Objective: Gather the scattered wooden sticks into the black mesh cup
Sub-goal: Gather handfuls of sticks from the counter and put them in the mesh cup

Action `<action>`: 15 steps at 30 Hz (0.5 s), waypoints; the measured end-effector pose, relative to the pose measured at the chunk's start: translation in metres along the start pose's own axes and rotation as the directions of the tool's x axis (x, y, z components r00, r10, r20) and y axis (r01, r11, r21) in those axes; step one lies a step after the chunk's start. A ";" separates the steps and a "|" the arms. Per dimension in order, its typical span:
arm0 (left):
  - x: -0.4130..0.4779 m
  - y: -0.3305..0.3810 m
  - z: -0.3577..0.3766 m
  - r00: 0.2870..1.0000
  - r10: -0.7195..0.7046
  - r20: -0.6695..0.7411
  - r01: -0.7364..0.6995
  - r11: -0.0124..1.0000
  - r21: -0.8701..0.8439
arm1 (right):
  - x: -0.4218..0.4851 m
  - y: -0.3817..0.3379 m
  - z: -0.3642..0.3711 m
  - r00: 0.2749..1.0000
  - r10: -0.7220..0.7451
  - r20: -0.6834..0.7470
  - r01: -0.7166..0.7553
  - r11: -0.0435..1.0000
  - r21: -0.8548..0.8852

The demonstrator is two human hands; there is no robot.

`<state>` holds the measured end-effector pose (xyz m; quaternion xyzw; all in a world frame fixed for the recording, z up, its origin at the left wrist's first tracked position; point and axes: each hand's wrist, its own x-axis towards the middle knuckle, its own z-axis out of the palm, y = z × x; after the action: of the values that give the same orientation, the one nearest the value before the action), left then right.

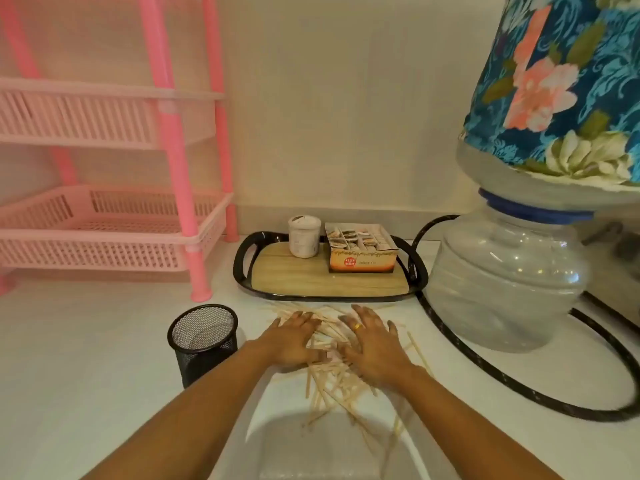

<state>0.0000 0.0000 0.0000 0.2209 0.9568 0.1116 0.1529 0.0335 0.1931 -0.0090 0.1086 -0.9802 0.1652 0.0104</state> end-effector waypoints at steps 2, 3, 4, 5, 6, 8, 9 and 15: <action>-0.003 -0.003 0.003 0.998 0.004 0.060 -0.006 0.999 0.038 | -0.006 0.001 0.008 0.996 -0.035 0.078 0.040 0.997 -0.065; -0.004 -0.005 0.006 0.997 0.000 0.078 -0.003 0.999 0.049 | -0.010 0.003 0.013 0.994 -0.037 0.107 0.046 0.995 -0.086; -0.004 -0.007 0.007 0.997 -0.002 0.079 -0.002 0.999 0.050 | -0.013 0.005 0.017 0.992 -0.041 0.121 0.052 0.995 -0.089; -0.004 -0.008 0.007 0.997 0.004 0.082 -0.009 0.998 0.057 | -0.014 0.005 0.019 0.990 -0.038 0.134 0.050 0.995 -0.082; -0.005 -0.008 0.008 0.996 0.011 0.091 -0.018 0.997 0.069 | -0.015 0.005 0.020 0.989 -0.035 0.146 0.047 0.996 -0.075; -0.005 -0.007 0.007 0.996 0.020 0.089 -0.028 0.995 0.092 | -0.015 0.007 0.020 0.986 -0.036 0.160 0.049 0.996 -0.078; -0.006 -0.007 0.007 0.996 0.024 0.088 -0.032 0.995 0.096 | -0.016 0.008 0.019 0.985 -0.042 0.170 0.057 0.995 -0.079; -0.007 -0.004 0.000 0.996 0.031 0.085 -0.040 0.994 0.103 | -0.017 0.012 0.020 0.980 -0.073 0.184 0.091 0.992 -0.089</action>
<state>0.0046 -0.0068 0.0002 0.2500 0.9500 0.0549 0.1788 0.0481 0.2012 -0.0326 0.1629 -0.9787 0.1064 -0.0662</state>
